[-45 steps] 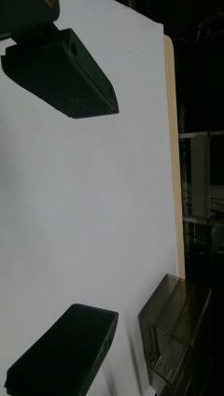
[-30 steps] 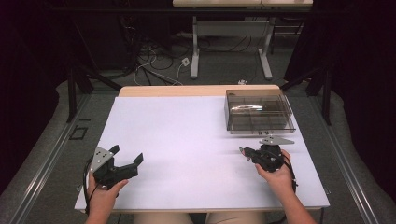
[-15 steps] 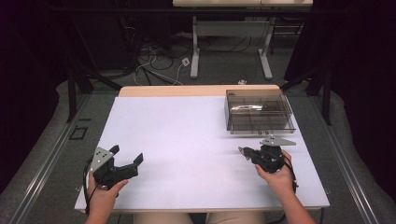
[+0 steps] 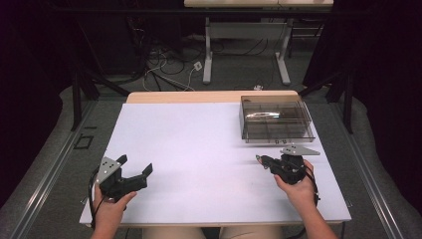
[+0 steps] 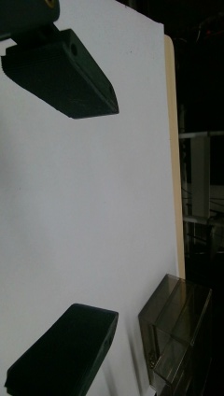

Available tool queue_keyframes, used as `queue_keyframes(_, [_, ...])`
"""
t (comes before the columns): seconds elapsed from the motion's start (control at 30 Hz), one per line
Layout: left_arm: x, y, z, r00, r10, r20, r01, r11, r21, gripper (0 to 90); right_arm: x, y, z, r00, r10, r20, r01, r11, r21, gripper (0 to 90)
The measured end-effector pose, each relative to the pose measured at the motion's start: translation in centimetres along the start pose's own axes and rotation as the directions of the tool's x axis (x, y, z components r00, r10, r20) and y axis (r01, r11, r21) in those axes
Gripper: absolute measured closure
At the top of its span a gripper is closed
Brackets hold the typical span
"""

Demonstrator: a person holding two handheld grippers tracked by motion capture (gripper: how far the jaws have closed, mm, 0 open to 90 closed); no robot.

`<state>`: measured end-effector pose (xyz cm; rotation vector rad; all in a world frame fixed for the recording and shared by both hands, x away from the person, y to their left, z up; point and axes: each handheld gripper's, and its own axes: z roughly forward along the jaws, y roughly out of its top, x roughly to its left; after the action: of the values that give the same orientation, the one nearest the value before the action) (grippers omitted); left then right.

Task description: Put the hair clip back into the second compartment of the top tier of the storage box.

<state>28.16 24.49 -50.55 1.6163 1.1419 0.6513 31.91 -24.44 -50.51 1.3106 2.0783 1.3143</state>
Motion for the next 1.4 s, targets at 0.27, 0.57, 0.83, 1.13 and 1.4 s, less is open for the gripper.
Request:
queue_keyframes(0.27, [0.0, 0.0, 0.0, 1.0000, -0.001, 0.000, 0.001, 1.0000, 0.001, 3.2, 0.1, 0.3, -0.4, 0.9999, 0.013, -0.009, -0.014, 1.000, -0.016, 88.0])
queue_keyframes(0.57, [0.0, 0.0, 0.0, 1.0000, -0.003, -0.001, 0.003, 1.0000, -0.001, 3.2, 0.3, 0.9, -0.9, 1.0000, 0.004, -0.007, -0.004, 1.000, -0.029, 88.0])
queue_keyframes(0.83, [-0.1, 0.0, 0.0, 1.0000, 0.001, -0.002, -0.001, 1.0000, 0.003, 3.2, 0.4, 1.6, -1.2, 0.9999, 0.008, -0.015, -0.008, 0.999, -0.034, 88.0])
queue_keyframes(1.13, [0.0, 0.0, 0.0, 1.0000, 0.001, -0.006, -0.001, 1.0000, 0.002, 3.3, 0.5, 2.6, -1.4, 0.9998, 0.015, -0.016, -0.016, 0.999, -0.038, 88.0])
queue_keyframes(1.4, [0.0, -0.1, 0.0, 1.0000, -0.004, -0.007, 0.004, 1.0000, -0.003, 3.3, 0.6, 3.9, -1.5, 0.9998, 0.003, -0.018, -0.004, 0.999, -0.038, 88.0])
